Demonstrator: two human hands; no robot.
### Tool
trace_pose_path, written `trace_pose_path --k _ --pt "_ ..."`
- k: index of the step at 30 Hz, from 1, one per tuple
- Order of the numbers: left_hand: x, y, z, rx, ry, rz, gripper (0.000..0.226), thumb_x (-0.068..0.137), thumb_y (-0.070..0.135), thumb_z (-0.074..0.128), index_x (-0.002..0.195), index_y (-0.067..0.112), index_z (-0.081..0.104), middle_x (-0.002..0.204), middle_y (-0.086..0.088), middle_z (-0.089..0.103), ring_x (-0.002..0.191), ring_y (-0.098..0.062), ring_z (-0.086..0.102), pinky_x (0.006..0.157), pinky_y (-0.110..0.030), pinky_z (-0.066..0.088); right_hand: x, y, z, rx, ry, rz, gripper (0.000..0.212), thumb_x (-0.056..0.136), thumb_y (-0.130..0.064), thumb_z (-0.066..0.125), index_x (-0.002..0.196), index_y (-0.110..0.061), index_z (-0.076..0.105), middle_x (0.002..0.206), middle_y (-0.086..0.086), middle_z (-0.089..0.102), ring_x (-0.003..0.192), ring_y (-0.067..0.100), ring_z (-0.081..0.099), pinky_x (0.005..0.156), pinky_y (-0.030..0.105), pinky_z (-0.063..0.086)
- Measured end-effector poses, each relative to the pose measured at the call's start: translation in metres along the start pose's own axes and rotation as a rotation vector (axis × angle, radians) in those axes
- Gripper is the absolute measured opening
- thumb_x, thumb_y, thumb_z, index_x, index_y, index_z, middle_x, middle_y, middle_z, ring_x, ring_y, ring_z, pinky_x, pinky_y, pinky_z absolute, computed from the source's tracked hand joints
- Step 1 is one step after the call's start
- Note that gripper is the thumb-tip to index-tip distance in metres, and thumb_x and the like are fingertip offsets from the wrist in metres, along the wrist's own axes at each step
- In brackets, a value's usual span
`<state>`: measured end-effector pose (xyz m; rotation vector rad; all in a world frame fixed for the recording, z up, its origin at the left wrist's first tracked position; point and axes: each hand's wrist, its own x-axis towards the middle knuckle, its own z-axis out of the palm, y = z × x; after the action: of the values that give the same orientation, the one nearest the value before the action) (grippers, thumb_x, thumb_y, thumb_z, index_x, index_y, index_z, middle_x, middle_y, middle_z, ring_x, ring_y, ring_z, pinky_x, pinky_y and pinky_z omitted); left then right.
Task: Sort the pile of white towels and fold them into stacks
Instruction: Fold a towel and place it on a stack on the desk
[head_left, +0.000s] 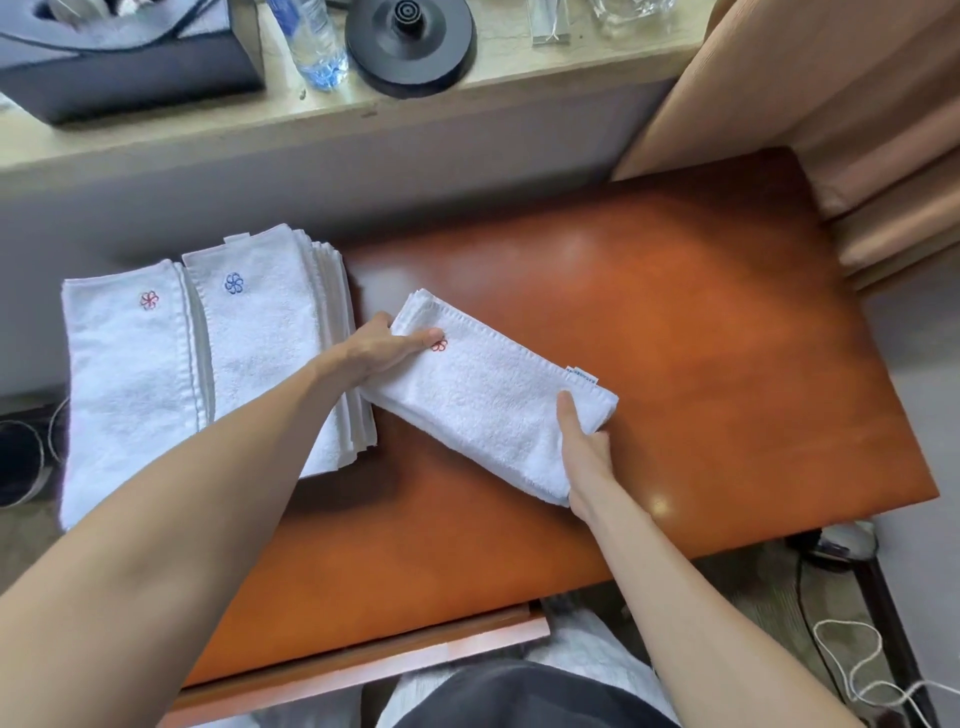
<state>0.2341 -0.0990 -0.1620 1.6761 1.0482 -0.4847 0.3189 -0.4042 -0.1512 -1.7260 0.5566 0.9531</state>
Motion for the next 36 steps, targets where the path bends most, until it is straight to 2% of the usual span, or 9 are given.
trace_pose_path --k 6,9,13,18,23,26,30,32,36 --pt "-0.004 -0.012 0.000 0.113 0.041 0.071 0.093 0.082 0.081 0.060 0.139 0.009 0.048 0.131 -0.003 0.062 0.115 -0.024 0.063 0.107 -0.045 0.049 0.006 0.017 0.002 -0.064 -0.034 -0.033 0.103 0.082 -0.078 0.065 0.160 -0.025 0.025 0.162 -0.006 0.032 0.151 0.018 0.032 0.122 0.047 0.032" --pt "-0.006 -0.010 0.002 0.143 0.109 0.070 0.086 0.090 0.074 0.056 0.145 0.009 0.040 0.130 -0.001 0.057 0.115 -0.023 0.059 0.103 -0.041 0.048 0.009 0.013 0.002 -0.051 -0.038 -0.028 0.108 0.078 -0.083 0.063 0.159 -0.025 0.025 0.160 -0.006 0.035 0.148 0.018 0.038 0.121 0.048 0.035" --pt "-0.006 -0.015 0.006 0.176 0.177 0.116 0.066 0.094 0.067 0.057 0.130 0.014 0.042 0.111 0.004 0.060 0.103 -0.017 0.061 0.078 -0.030 0.046 0.009 0.025 -0.002 -0.093 -0.057 -0.066 0.093 0.082 -0.077 0.065 0.154 -0.027 0.033 0.148 -0.008 0.041 0.133 0.012 0.047 0.109 0.035 0.042" --pt "-0.017 0.002 0.031 0.311 0.377 0.094 0.063 0.093 0.064 0.060 0.131 0.014 0.047 0.115 0.000 0.060 0.105 -0.022 0.057 0.084 -0.042 0.044 0.010 0.020 -0.001 -0.281 0.065 -0.076 0.101 0.085 -0.074 0.064 0.160 -0.019 0.023 0.160 0.002 0.026 0.149 0.027 0.029 0.122 0.051 0.029" --pt "-0.063 0.010 0.070 0.409 0.775 0.414 0.039 0.087 0.010 0.065 0.124 0.003 0.054 0.125 -0.015 0.055 0.115 -0.036 0.052 0.100 -0.046 0.043 -0.006 -0.007 -0.013 -0.795 0.249 -0.669 0.092 0.093 -0.042 0.071 0.162 -0.016 0.017 0.166 0.006 0.020 0.153 0.028 0.015 0.124 0.050 0.018" --pt "-0.095 -0.001 0.100 0.371 0.751 0.359 0.053 0.088 0.007 0.059 0.139 0.002 0.047 0.147 -0.025 0.038 0.135 -0.040 0.036 0.117 -0.050 0.029 -0.007 -0.021 -0.009 -1.095 0.015 -0.909 0.067 0.097 -0.019 0.058 0.159 -0.012 0.031 0.166 0.006 0.027 0.156 0.024 0.015 0.129 0.041 0.006" --pt "-0.112 0.000 0.126 0.355 0.657 0.305 0.043 0.096 0.013 0.054 0.136 -0.001 0.052 0.159 -0.032 0.023 0.149 -0.047 0.020 0.123 -0.053 0.017 -0.007 -0.049 0.001 -1.237 -0.119 -0.929 0.045 0.094 -0.025 0.049 0.137 -0.011 0.051 0.132 0.006 0.060 0.126 0.027 0.050 0.115 0.040 0.030" --pt "-0.122 -0.002 0.136 0.258 0.660 0.258 0.050 0.098 0.022 0.057 0.142 0.001 0.047 0.164 -0.028 0.015 0.154 -0.042 0.010 0.125 -0.052 0.013 -0.008 -0.056 0.008 -1.324 -0.127 -0.927 0.034 0.096 -0.037 0.046 0.119 -0.013 0.054 0.116 0.005 0.064 0.108 0.028 0.057 0.107 0.040 0.035" --pt "-0.134 0.001 0.165 -0.004 0.697 0.155 0.067 0.096 0.034 0.063 0.153 0.012 0.037 0.166 -0.019 -0.003 0.155 -0.035 -0.004 0.127 -0.050 0.011 -0.002 -0.067 0.015 -1.387 -0.248 -0.816 0.059 0.099 -0.061 0.044 0.137 -0.017 0.046 0.131 0.007 0.060 0.119 0.030 0.057 0.101 0.045 0.043"
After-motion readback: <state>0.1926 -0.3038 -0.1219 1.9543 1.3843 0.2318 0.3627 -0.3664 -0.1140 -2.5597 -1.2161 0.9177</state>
